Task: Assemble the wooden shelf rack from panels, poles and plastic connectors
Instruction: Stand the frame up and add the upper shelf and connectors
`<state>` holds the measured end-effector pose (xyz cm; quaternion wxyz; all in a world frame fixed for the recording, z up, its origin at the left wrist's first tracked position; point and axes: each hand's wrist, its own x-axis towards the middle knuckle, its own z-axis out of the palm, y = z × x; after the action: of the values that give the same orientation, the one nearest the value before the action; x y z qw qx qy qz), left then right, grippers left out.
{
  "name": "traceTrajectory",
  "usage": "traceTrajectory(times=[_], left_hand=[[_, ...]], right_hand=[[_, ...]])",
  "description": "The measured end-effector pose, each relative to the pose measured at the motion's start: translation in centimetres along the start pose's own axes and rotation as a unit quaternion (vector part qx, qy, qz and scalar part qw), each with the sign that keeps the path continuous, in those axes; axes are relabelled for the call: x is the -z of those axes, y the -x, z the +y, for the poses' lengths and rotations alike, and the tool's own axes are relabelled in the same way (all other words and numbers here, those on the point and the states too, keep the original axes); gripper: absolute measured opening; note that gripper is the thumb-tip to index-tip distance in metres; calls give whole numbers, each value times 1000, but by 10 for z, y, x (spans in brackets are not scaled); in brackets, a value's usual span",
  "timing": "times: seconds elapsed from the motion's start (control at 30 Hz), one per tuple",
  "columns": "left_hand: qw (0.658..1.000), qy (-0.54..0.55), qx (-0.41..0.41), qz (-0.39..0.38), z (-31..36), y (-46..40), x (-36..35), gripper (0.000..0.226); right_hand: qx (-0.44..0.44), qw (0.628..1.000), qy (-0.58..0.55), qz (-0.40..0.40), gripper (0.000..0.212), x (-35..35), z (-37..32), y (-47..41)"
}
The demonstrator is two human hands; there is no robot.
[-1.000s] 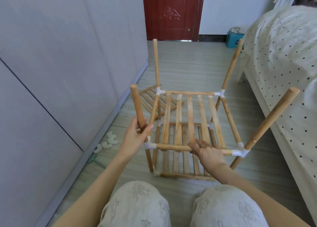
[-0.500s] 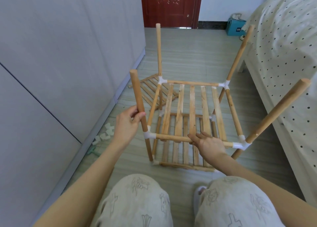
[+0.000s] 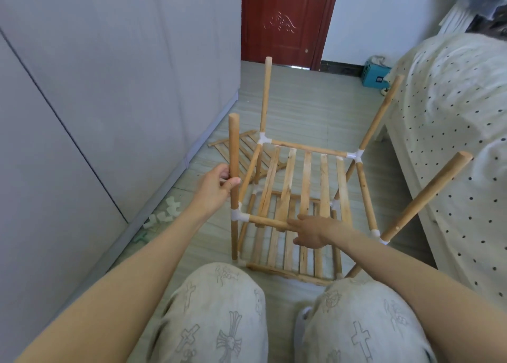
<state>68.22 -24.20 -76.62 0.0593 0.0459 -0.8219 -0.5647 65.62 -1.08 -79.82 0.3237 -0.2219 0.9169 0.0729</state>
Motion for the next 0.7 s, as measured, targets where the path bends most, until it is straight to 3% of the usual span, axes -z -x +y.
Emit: traceTrajectory(times=[0.07, 0.2, 0.37, 0.53, 0.7], left_hand=[[1000, 7, 3, -18, 0, -1, -1, 9], [997, 0, 12, -71, -22, 6, 14, 27], [995, -71, 74, -16, -86, 11, 64, 24], [977, -135, 166, -16, -182, 19, 93, 31], [946, -226, 227, -44, -271, 8, 103, 49]], right_hand=[[6, 1000, 8, -23, 51, 19, -9, 4], [46, 999, 10, 14, 45, 48, -44, 4], [144, 989, -29, -26, 39, 35, -118, -21], [171, 983, -60, -29, 46, 7, -184, -101], [140, 986, -79, -35, 52, -41, -206, -198]])
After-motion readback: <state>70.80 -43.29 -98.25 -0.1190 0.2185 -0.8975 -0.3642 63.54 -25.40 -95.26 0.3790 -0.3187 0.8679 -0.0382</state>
